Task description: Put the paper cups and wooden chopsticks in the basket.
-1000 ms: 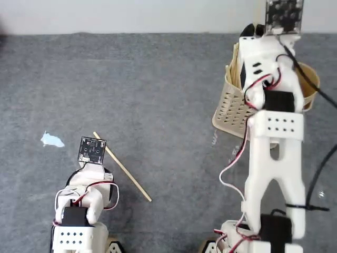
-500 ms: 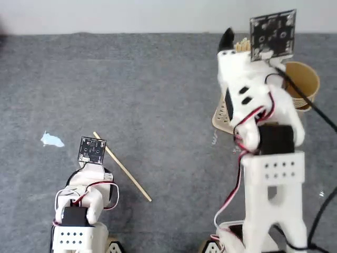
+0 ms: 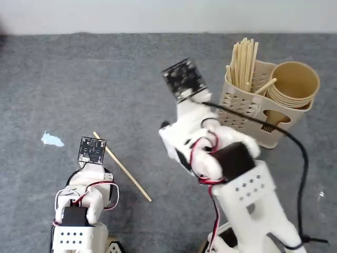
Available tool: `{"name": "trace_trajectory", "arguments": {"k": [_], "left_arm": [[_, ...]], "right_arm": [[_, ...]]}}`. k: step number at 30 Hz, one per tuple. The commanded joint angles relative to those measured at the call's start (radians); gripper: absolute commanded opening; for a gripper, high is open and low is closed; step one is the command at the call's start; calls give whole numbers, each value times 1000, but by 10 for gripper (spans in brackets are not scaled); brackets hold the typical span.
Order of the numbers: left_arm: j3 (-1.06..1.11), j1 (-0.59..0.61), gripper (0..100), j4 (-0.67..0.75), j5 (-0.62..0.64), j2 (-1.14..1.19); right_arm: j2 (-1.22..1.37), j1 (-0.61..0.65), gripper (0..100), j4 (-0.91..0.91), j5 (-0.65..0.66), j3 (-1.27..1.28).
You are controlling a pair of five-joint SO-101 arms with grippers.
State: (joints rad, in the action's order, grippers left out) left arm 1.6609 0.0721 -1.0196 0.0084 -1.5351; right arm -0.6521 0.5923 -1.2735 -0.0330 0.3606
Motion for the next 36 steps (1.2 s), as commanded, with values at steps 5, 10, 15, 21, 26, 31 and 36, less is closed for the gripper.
{"name": "trace_trajectory", "arguments": {"k": [5,10,15,21,26,31,36], "left_arm": [[-7,2,13,15,-5,-9],[-7,2,13,15,-5,-9],[-7,2,13,15,-5,-9],[4,-106,13,66,-8,-9],[4,-141,13,58,-8,-9],[-7,-35,13,6,-6,-9],[-8,169,13,11,-6,-9]], "right_arm": [[-31,24,135,160,-40,213],[-31,24,135,200,-41,287],[-24,24,136,226,-112,325],[-21,24,137,196,-160,330],[-21,59,137,202,-161,338],[-21,117,137,200,-163,339],[-18,156,137,202,-164,339]]}}
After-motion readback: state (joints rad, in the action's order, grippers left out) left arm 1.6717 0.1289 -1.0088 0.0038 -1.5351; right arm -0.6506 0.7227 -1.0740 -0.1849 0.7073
